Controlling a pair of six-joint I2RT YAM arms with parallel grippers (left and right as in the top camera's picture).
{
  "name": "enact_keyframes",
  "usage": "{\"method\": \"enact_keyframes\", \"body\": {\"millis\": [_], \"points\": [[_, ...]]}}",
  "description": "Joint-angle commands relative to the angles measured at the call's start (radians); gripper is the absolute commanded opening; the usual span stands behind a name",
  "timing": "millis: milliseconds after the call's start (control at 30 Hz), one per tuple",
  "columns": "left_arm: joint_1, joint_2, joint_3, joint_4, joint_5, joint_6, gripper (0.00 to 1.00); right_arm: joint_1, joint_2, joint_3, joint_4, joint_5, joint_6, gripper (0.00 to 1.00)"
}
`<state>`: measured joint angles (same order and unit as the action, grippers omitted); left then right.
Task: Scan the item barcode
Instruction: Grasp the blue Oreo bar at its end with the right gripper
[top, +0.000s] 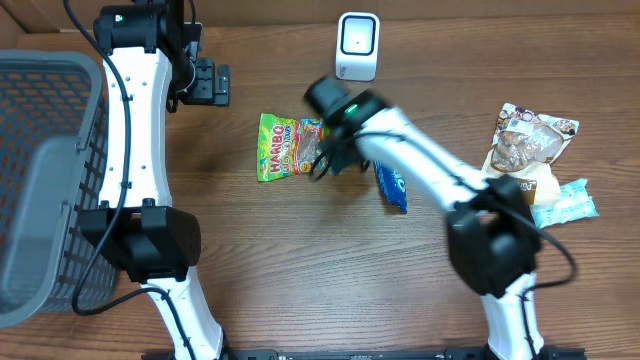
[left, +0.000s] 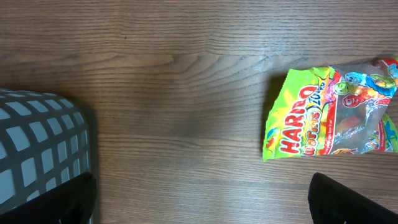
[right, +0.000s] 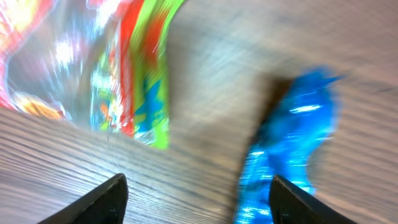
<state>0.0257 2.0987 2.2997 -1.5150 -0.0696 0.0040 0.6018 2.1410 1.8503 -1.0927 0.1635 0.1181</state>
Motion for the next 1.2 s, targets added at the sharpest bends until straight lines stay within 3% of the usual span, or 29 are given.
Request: {"method": "enact_keyframes", "body": {"millis": [0,167,367,533,667,800,1167], "points": [[-0.008,0.008,0.007,0.002,0.011,0.019,1.0,-0.12,-0.076,0.033,-0.006,-0.116,-0.023,0.68],[-0.008,0.008,0.007,0.002,0.011,0.019,0.99,-0.263,-0.051,-0.032,0.024,-0.325,-0.103,0.6],[-0.008,0.008,0.007,0.002,0.011,0.019,0.99,-0.301,-0.05,-0.163,0.12,-0.441,-0.127,0.56],[-0.008,0.008,0.007,0.002,0.011,0.019,1.0,-0.288,-0.05,-0.225,0.162,-0.441,-0.127,0.55],[-0.008,0.008,0.007,0.002,0.011,0.019,1.0,-0.282,-0.05,-0.274,0.196,-0.388,-0.123,0.45],[-0.008,0.008,0.007,0.002,0.011,0.019,1.0,-0.28,-0.05,-0.319,0.225,-0.366,-0.119,0.42],[-0.008,0.008,0.007,0.002,0.011,0.019,1.0,-0.249,-0.05,-0.38,0.257,-0.331,-0.119,0.39]]}}
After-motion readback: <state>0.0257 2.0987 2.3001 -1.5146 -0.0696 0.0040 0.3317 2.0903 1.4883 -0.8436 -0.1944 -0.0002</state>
